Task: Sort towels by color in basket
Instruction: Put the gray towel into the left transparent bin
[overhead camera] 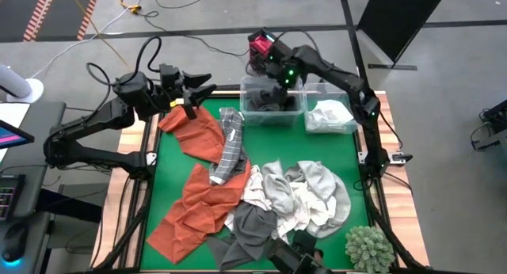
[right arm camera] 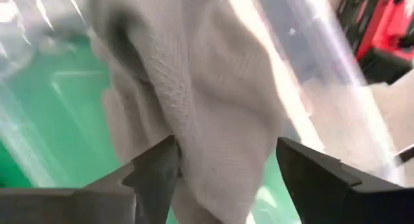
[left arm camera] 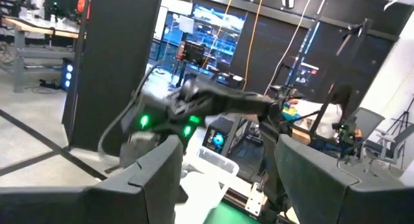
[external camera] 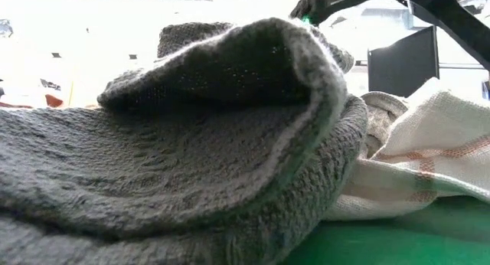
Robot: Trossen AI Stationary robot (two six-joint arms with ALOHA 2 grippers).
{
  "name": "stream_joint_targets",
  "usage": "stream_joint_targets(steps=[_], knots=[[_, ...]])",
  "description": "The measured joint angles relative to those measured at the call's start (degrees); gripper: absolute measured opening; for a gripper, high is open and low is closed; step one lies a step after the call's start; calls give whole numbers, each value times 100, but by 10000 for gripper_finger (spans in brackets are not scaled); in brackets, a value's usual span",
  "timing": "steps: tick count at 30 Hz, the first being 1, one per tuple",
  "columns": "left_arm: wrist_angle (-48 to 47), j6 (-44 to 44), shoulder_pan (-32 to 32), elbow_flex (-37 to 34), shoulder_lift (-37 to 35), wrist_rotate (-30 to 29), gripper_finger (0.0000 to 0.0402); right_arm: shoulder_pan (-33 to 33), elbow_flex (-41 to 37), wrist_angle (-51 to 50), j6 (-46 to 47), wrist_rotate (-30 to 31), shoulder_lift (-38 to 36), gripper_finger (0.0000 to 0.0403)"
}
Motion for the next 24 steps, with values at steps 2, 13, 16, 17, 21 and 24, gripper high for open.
stream_joint_targets(steps=[2, 13, 16, 17, 21, 24], knots=[[-10, 45, 0, 0, 5, 0, 235, 42, 304, 17, -6, -5, -3, 291], [-5, 16, 0, 0, 5, 2, 235, 479, -279, 1884, -108, -197, -6, 291], [-93, -21, 0, 0, 5, 0, 235, 432, -844, 2310, -18, -210, 2, 291], [-143, -40, 0, 0, 6, 1, 235, 417, -1026, 2431, -19, -210, 2, 291], [-288, -75, 0, -2, 24, 2, 235, 323, -1582, 2553, -53, -208, 2, 291], [-273, -75, 0, -2, 20, 0, 235, 313, -1692, 2504, -54, -208, 3, 291]])
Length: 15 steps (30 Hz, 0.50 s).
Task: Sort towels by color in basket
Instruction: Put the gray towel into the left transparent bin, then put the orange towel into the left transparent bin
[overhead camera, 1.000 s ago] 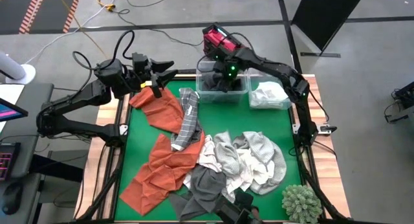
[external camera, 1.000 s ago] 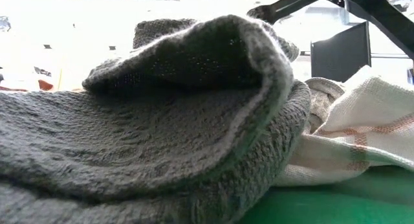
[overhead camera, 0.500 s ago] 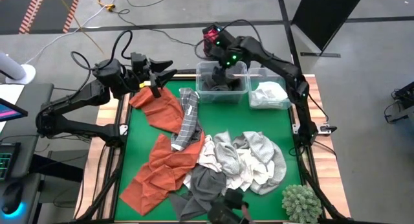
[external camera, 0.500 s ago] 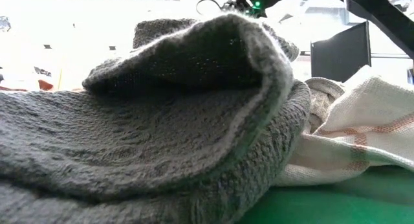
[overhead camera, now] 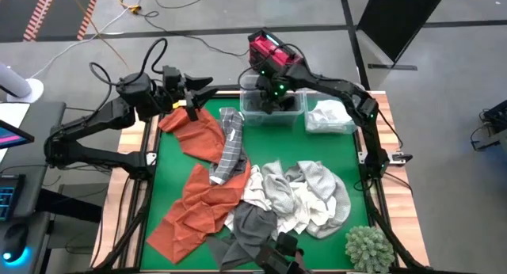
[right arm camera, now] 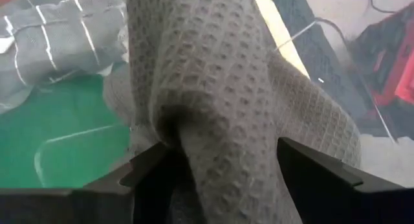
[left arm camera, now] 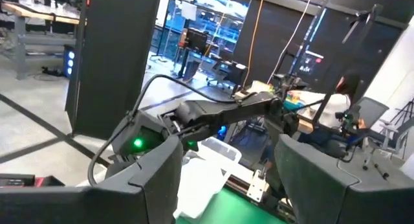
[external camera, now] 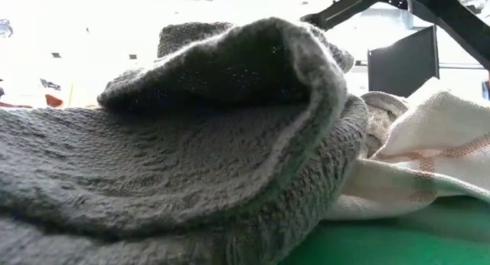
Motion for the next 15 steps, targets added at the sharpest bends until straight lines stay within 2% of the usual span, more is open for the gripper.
stream_joint_targets(steps=[5, 11, 15], knots=[[-4, 0, 0, 0, 0, 0, 235, 0, 547, -354, -11, 7, -34, 291], [-222, 0, 0, 0, 0, 0, 235, 5, 1963, -888, -11, 36, -42, 291], [-860, -102, 0, 0, 0, 45, 235, 84, 2931, -1496, -11, 46, -53, 291]])
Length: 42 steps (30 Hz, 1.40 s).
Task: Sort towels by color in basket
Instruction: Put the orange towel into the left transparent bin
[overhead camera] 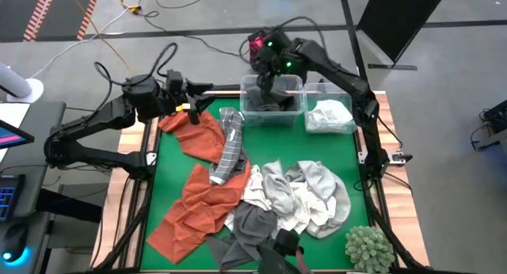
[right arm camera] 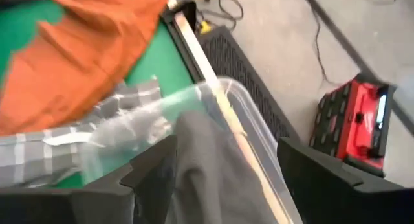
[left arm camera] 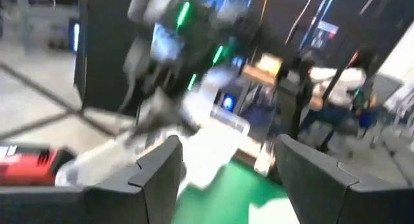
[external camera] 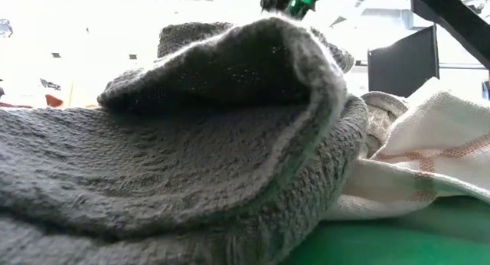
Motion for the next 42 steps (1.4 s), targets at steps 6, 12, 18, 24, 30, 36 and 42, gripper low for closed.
stream_joint_targets(steps=[6, 12, 18, 24, 30, 36, 42], knots=[[-1555, -238, -106, 0, 0, 45, 235, 423, -241, -628, 147, -21, -586, 291], [-2616, -557, -170, -46, 24, -24, 235, 1004, -249, -1270, 478, -26, -838, 291], [-2761, -699, -190, -761, 37, -16, 235, 1633, -417, -1149, 626, -36, -830, 291], [-2718, -1125, -258, -1608, 37, 29, 235, 2085, -1042, -1062, 816, -25, -1026, 291], [-2358, -1103, -140, -2348, 37, -820, 235, 2334, -2175, -393, 1111, 368, -1796, 291], [-1869, -395, 684, -2671, 425, -751, 235, 2408, -3203, 260, 1458, 807, -2892, 291], [-1525, 1945, 1122, -2427, 1317, -233, 221, 2445, -3654, 234, 1659, 837, -3478, 291]])
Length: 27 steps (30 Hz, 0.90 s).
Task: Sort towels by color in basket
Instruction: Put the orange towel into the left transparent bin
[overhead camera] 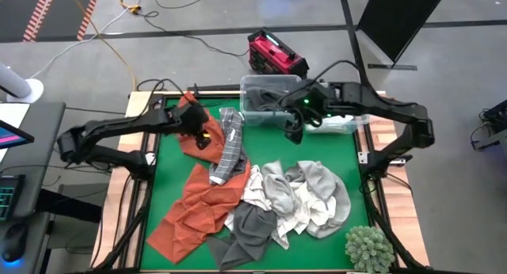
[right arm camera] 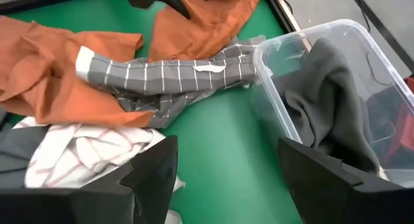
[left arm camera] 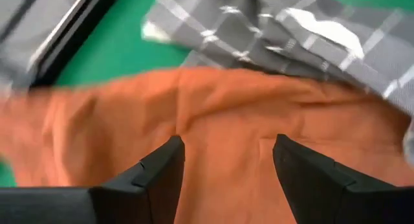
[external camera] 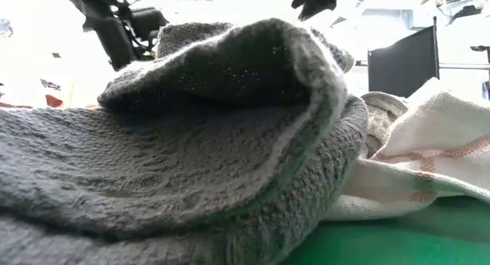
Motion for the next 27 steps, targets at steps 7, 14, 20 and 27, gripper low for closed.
stream_joint_targets(steps=[7, 14, 20, 27], knots=[[-304, 1771, 161, 571, 1083, 426, 211, 141, -121, 8, 106, 59, -199, 291], [-352, 2624, 205, 945, 2134, 510, 207, 264, -121, 14, 99, 61, -232, 291], [-320, 2675, 187, 1013, 2368, 610, 101, 243, -121, 2, -34, 99, -305, 291], [-174, 2061, 207, 1005, 2111, 1046, 2, 170, -121, -41, -55, 127, -305, 291]])
